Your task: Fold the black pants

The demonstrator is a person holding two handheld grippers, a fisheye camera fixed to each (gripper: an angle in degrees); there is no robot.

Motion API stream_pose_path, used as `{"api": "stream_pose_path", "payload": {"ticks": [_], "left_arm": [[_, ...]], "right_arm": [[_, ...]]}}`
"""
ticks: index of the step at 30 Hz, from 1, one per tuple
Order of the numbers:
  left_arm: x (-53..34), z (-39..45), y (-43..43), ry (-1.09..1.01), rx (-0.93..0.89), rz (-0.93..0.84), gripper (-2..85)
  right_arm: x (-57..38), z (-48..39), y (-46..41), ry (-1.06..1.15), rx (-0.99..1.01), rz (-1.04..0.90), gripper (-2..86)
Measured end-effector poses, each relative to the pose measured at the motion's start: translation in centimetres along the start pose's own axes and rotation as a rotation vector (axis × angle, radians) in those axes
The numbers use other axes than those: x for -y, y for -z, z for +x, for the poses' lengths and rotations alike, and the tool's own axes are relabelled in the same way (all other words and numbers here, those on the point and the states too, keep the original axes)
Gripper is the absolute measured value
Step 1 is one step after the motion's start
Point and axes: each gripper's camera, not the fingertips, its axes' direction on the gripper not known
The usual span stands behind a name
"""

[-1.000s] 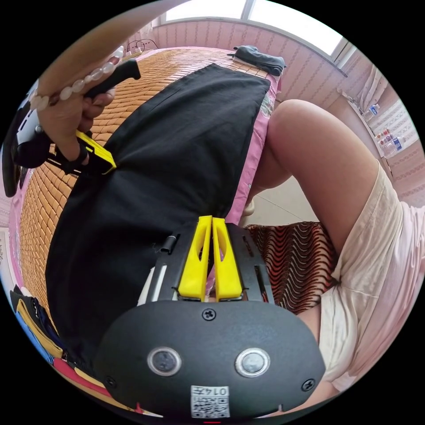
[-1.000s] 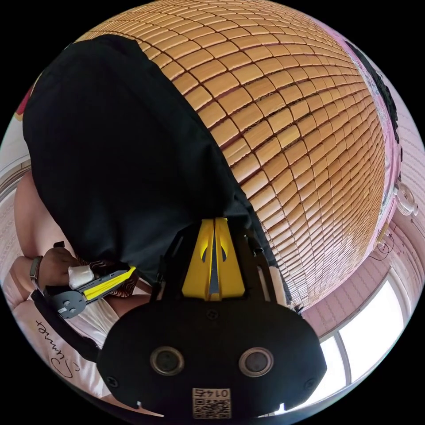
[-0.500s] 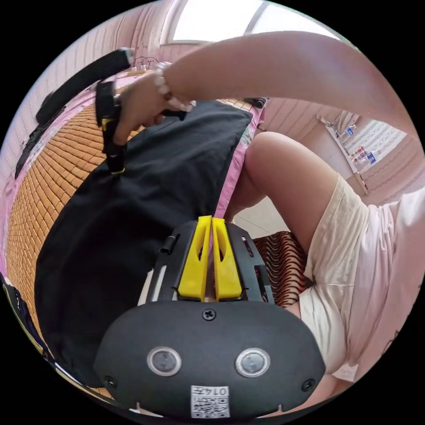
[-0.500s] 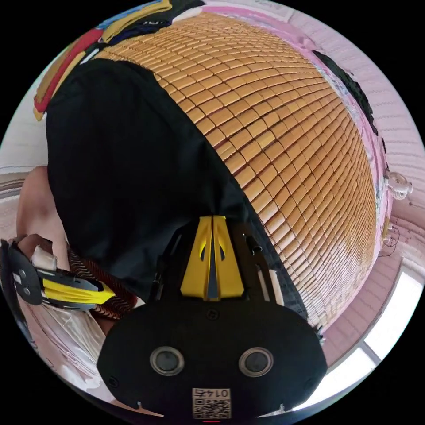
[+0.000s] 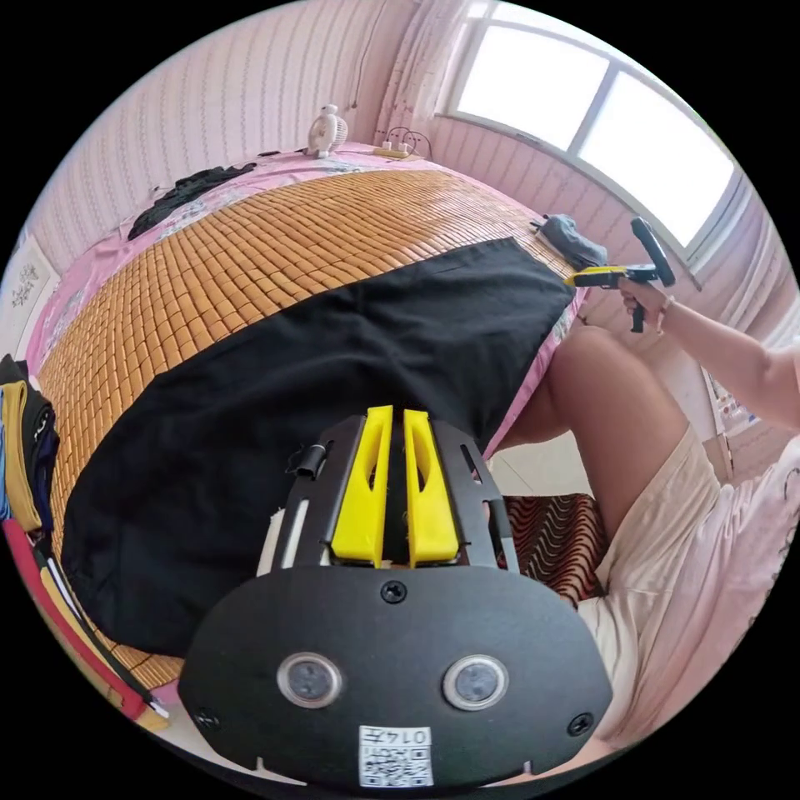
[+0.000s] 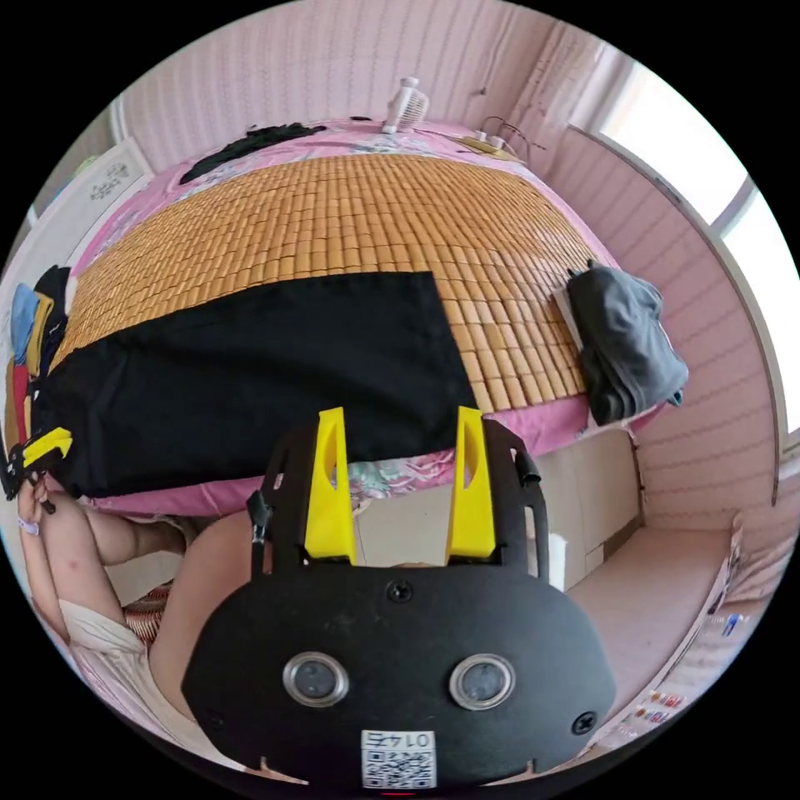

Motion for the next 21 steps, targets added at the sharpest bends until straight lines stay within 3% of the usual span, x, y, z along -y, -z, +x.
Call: {"api": "stream_pose_path", "payload": {"ticks": [5,7,11,16,18,21], "left_arm": [[-1.6,-3.0,1.4,0.122,0.136,-0.098,4.7],[-2.3,-3.9,1.7,0.156,0.145,-0.115,5.4],[-3.2,-5.7,0.4,0.202,0.171,-0.218,6.0],[-3.5,-7.3,-0.3,0.267,0.121,-0.2,5.4],[-3.1,-7.4,-0.3,0.247,0.12,-0.228,5.0],[-2.2,-6.9,-0.7,0.186,0.146,-0.293,2.4]], "right_arm": [[-2.0,7.3,-2.2,-0.213,0.128,-0.05,22.9],[-3.0,10.1,-2.3,-0.294,0.259,-0.015,20.8],[-4.2,13.0,-1.2,-0.333,0.298,-0.001,18.0],[-6.0,16.6,0.9,-0.373,0.311,-0.006,11.2],[-6.5,17.3,2.0,-0.332,0.349,0.017,4.1],[-7.2,18.6,3.4,-0.327,0.398,0.048,1.5]]}}
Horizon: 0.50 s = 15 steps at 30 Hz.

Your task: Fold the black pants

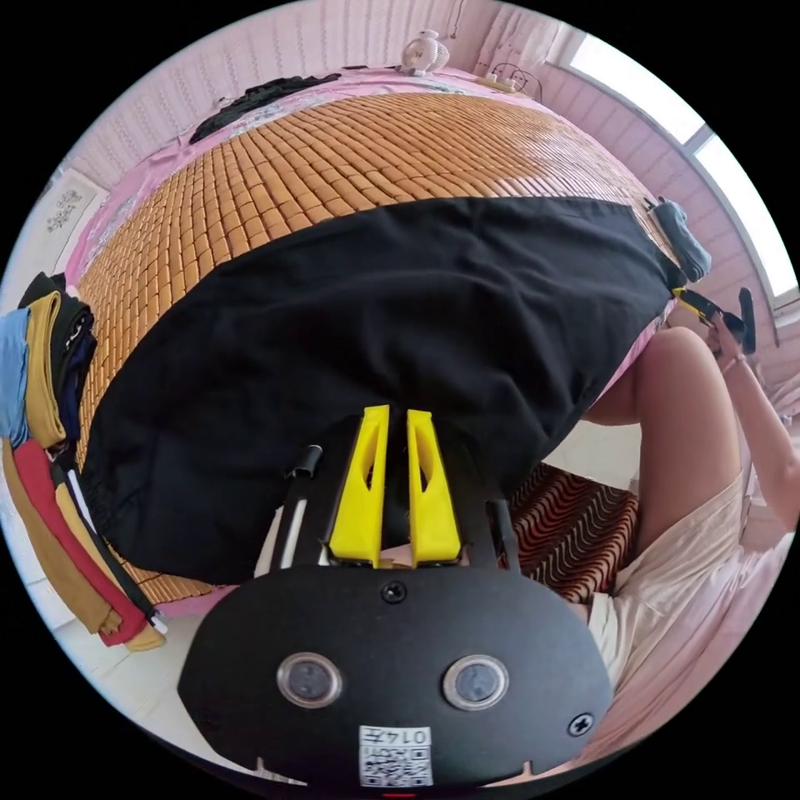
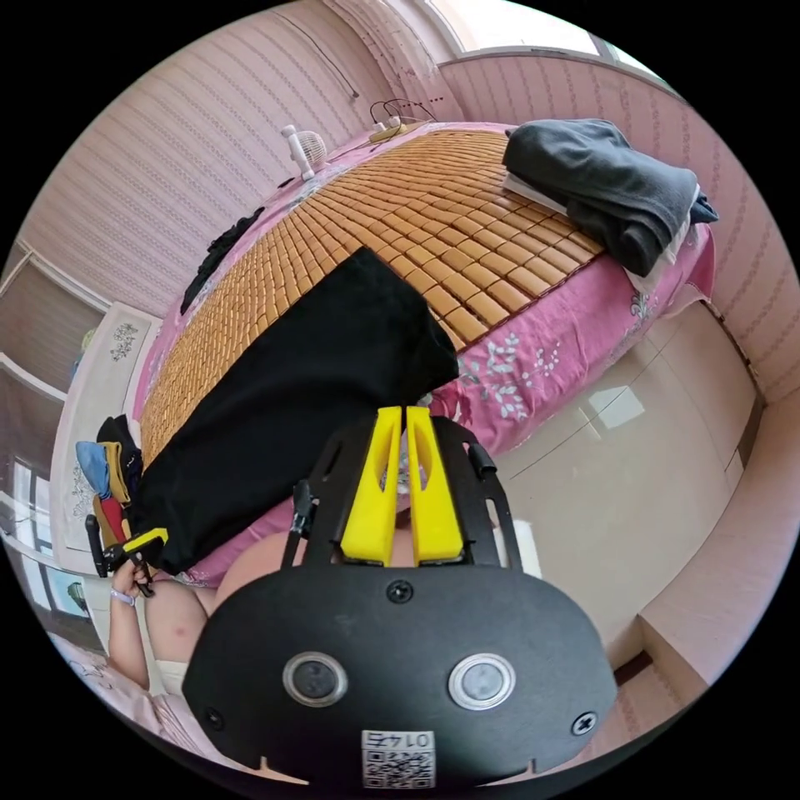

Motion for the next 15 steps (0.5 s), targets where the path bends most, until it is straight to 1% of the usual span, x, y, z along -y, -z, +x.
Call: {"api": "stream_pose_path", "payload": {"ticks": [1,2,4,7,11,12,13,15], "left_arm": [[0.3,0.1,-0.1,-0.005,-0.008,-0.014,0.2],[0.5,0.3,-0.1,-0.019,0.015,-0.022,-0.3],[0.6,0.5,-0.1,-0.034,0.047,-0.033,-0.7],[0.7,0.8,0.0,-0.053,0.074,-0.03,-0.9],[1.2,1.1,0.0,-0.079,0.034,-0.003,-1.0],[1.3,1.2,0.0,-0.083,0.009,0.003,-1.0],[1.6,1.2,-0.2,-0.077,-0.066,0.001,-1.0],[2.1,1.9,-0.4,-0.097,-0.111,0.024,-1.0]], "right_arm": [[0.0,0.3,0.8,0.002,0.022,0.019,1.1],[0.0,0.5,1.3,0.002,0.038,0.031,1.0],[0.4,1.2,3.1,-0.005,0.116,0.074,0.5],[1.2,1.7,5.2,0.002,0.175,0.109,0.3],[2.2,1.3,7.7,0.043,0.172,0.146,0.1],[2.5,1.2,8.6,0.051,0.181,0.168,0.1],[2.8,1.0,9.8,0.057,0.19,0.2,0.1],[3.3,0.6,11.9,0.067,0.197,0.258,0.0]]}}
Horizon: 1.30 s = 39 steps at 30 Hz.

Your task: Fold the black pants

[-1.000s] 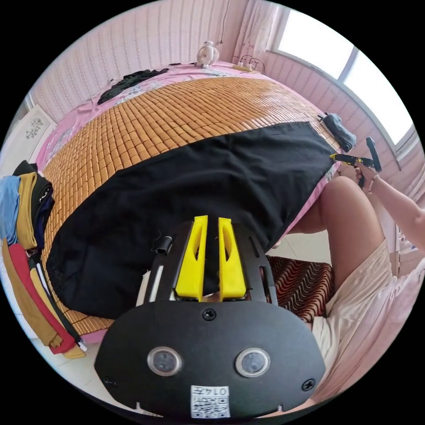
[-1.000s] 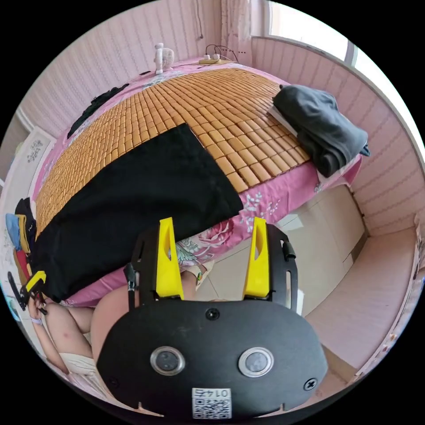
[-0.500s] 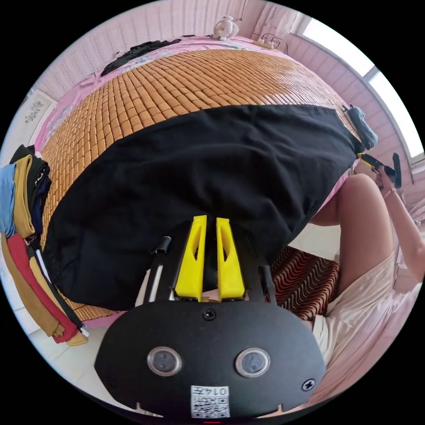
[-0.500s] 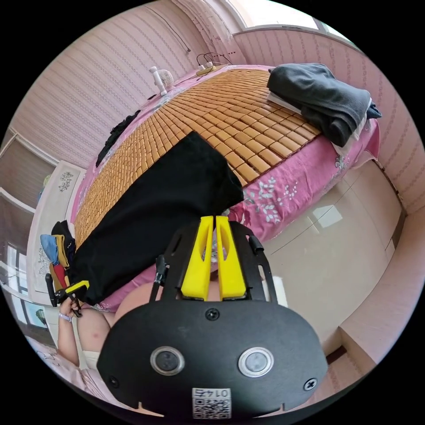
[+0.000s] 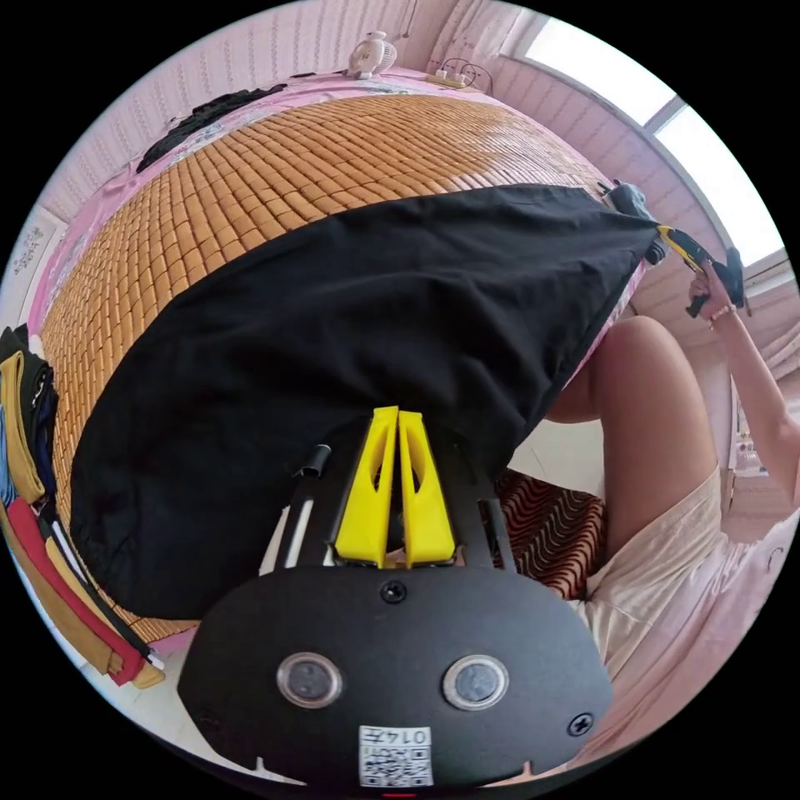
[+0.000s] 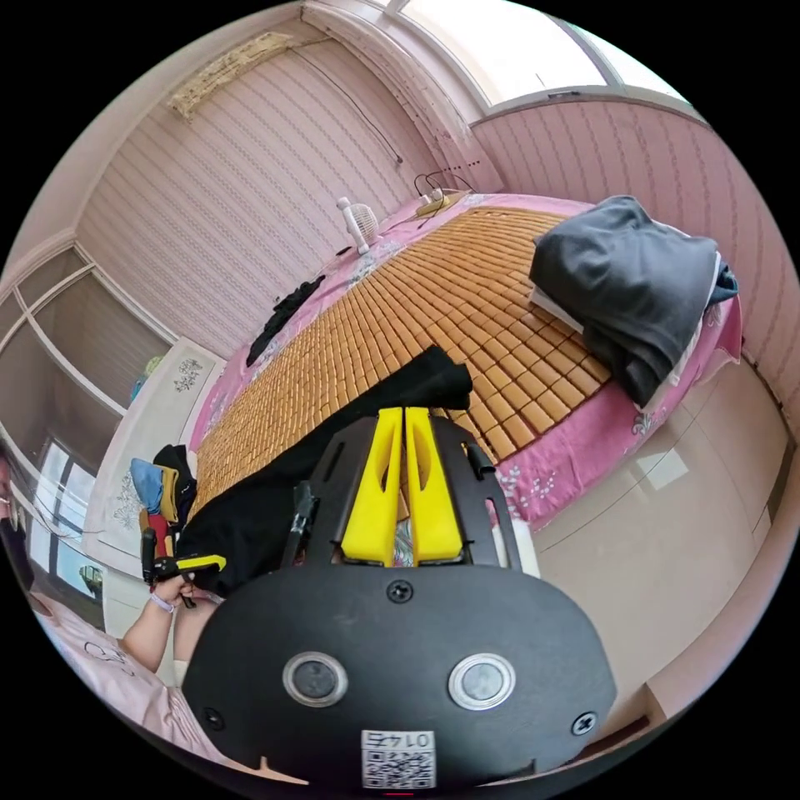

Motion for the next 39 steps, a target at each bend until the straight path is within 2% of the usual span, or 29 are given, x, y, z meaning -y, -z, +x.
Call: {"api": "stream_pose_path", "payload": {"ticks": [5,8,11,13,15,17,18,19,20,24,27,32,39], "left_arm": [[3.6,4.7,-1.6,-0.133,-0.085,0.044,-1.0],[5.8,7.3,-1.9,-0.232,-0.166,0.109,-1.0],[6.3,7.5,-0.4,-0.231,-0.267,0.157,-1.0],[4.7,5.9,1.9,-0.186,-0.307,0.233,-1.0],[2.0,3.2,4.3,-0.111,-0.292,0.277,-1.0],[-3.0,-0.7,7.3,-0.004,-0.139,0.308,-1.0],[-4.3,-1.5,7.9,0.02,-0.075,0.307,-1.0],[-6.8,-3.0,9.0,0.07,0.039,0.286,-0.9],[-9.1,-4.4,9.9,0.121,0.108,0.251,-0.9],[-14.4,-7.2,11.9,0.251,0.105,0.239,-0.5],[-15.6,-7.9,12.0,0.3,0.014,0.305,1.7],[-9.9,-5.4,9.6,0.193,-0.115,0.34,6.4],[-2.1,-1.5,5.0,0.093,0.003,0.179,11.1]], "right_arm": [[3.4,-5.4,5.2,0.124,0.036,0.164,0.0],[4.7,-12.6,7.1,0.308,0.147,0.23,0.2],[3.6,-22.4,6.2,0.572,0.32,0.18,0.9],[0.1,-30.6,2.6,0.786,0.495,0.028,1.7],[-4.0,-35.9,-2.0,0.874,0.62,-0.143,3.2],[-9.3,-39.9,-7.8,0.897,0.724,-0.306,4.6],[-13.1,-42.1,-11.9,0.903,0.758,-0.455,5.4],[-16.9,-43.8,-15.6,0.92,0.76,-0.596,6.2],[-18.7,-44.5,-17.0,0.936,0.75,-0.644,6.6],[-26.1,-47.6,-22.1,1.055,0.543,-0.756,9.0],[-26.8,-48.9,-23.6,1.091,0.437,-0.719,10.6],[-24.2,-50.5,-27.2,1.012,0.352,-0.66,11.3],[-19.4,-56.5,-37.2,1.083,0.179,-0.562,12.5]]}}
